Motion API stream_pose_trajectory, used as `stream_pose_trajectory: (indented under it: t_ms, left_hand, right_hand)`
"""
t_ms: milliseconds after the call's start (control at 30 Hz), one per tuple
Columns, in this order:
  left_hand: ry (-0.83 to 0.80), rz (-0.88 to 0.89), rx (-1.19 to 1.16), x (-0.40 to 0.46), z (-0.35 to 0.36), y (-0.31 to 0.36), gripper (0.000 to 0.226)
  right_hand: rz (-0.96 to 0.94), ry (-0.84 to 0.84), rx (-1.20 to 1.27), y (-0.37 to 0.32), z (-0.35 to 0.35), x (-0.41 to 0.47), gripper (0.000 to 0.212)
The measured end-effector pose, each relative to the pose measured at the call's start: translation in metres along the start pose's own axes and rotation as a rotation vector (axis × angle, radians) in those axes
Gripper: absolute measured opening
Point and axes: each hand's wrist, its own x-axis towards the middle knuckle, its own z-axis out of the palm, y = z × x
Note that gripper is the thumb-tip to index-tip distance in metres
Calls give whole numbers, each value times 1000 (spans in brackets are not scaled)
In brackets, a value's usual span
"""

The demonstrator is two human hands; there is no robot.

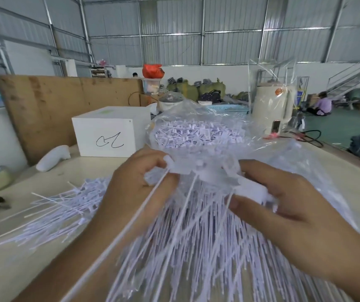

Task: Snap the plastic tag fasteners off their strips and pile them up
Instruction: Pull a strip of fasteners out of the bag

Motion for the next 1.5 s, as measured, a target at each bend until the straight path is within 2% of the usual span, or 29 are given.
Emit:
stream_pose_trajectory:
  t_ms: [33,100,200,267,300,400,433,567,667,767,867,933,967,1033,1067,1100,1200,1267,1400,1500]
  left_hand:
    - [-18,-101,-112,3,-4,-3,11]
    - [-110,-182,-275,7,-14,-12,17]
    - [-274,-205,-361,9,-23,-14,18]
    - [-322,-199,-355,9,-25,-16,22]
    - [-318,-189,-316,9,-25,-16,23]
    - [-241,-124,-75,7,-21,-19,18]
    - [-216,-105,5,6,-18,-18,20]
    - [-114,-5,40,1,-11,-14,15]
    - [-22,50,-17,1,-11,-11,5]
    - [47,121,3,0,-12,-10,8]
    - [93,191,73,-1,-10,-9,8]
    - [119,247,117,-2,-9,-7,6]
    - [127,268,135,-2,-9,-7,7]
    - [136,261,136,-2,-10,-6,8]
    - [141,240,128,-1,-10,-6,8]
    - [148,219,126,-1,-10,-7,8]
    - [169,204,164,-1,-10,-9,12]
    - [173,254,212,0,-10,-8,18]
    - [176,408,342,-1,-9,-3,26]
    - [206,431,369,-1,-10,-3,26]
  right_hand:
    - [61,10,-13,2,-2,2,20]
    - [170,41,-77,7,-7,4,24]
    - [301,50,-208,10,-11,4,20]
    - [350,84,-307,14,-13,4,11]
    - [366,71,-360,15,-14,4,17]
    - [289,85,-585,19,-12,3,68]
    - [232,96,-588,17,-13,3,75]
    - [-14,-16,-559,-3,-18,0,58]
    - [37,-116,-630,-8,-19,-3,45]
    - [92,-217,-693,-3,-21,2,12]
    - [170,-226,-637,-1,-23,3,20]
    - [241,-129,-585,-3,-22,5,18]
    - [225,-118,-584,-3,-18,7,17]
    - [174,-82,-562,0,-15,14,34]
    - [164,-9,-558,5,-16,13,41]
    - [116,-30,-590,2,-17,11,43]
    - [63,-108,-586,-12,-21,1,27]
    - [49,-156,-636,-14,-24,-2,21]
    - [105,-160,-709,-10,-24,3,20]
    - [115,-161,-694,-12,-23,1,20]
